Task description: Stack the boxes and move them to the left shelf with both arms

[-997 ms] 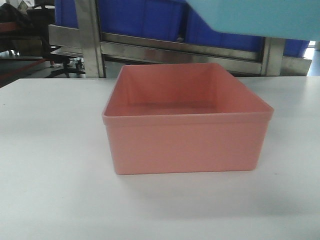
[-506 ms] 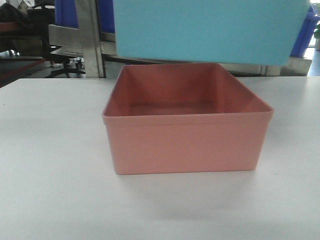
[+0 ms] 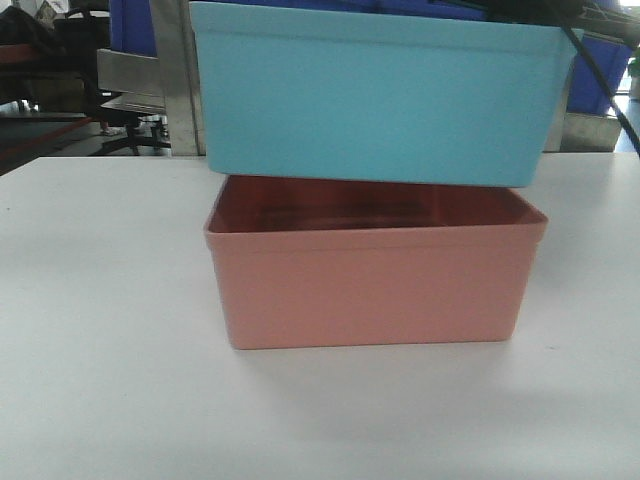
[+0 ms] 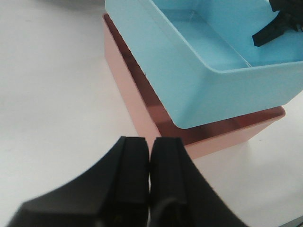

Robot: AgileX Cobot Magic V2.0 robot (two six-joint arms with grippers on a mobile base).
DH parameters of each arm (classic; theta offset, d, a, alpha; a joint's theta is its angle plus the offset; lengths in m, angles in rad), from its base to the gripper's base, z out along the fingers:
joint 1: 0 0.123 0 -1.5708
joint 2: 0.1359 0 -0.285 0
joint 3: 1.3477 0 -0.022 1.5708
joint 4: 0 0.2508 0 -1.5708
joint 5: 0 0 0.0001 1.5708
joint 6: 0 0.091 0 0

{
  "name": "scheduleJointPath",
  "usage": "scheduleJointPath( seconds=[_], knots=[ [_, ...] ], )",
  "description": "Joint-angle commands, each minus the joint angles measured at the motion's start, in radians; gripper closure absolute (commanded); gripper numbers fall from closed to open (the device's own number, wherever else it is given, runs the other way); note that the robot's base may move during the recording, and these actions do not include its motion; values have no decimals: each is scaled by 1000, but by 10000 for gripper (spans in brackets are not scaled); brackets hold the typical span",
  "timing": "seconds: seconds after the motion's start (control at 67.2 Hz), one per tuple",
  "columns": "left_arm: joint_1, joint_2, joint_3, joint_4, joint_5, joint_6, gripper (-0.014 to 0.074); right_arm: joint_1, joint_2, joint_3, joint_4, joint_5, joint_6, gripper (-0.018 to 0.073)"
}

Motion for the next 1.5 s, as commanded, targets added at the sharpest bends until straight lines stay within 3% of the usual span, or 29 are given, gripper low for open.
scheduleJointPath(
  seconds=[0.0, 0.804, 0.923, 1.101, 1.146, 1.488],
  knots=[
    [-7, -8, -29, -6, -77, -1, 599, 0, -60, -42, 33, -82, 10, 504],
    [-7, -8, -29, -30, -77, -1, 599, 0, 29, -42, 0, -70, -50, 496],
    [-7, -8, -29, -30, -77, -1, 599, 0, 29, -42, -16, -65, -50, 380],
    [-7, -8, -29, -30, -77, -1, 599, 0, 21, -42, -19, -63, -50, -3],
    [-7, -8, -29, -30, -77, -1, 599, 0, 13, -42, -20, -63, -50, -64],
    [-7, -8, -29, -30, -77, -1, 599, 0, -112, -42, -80, -67, -50, -34]
  ],
)
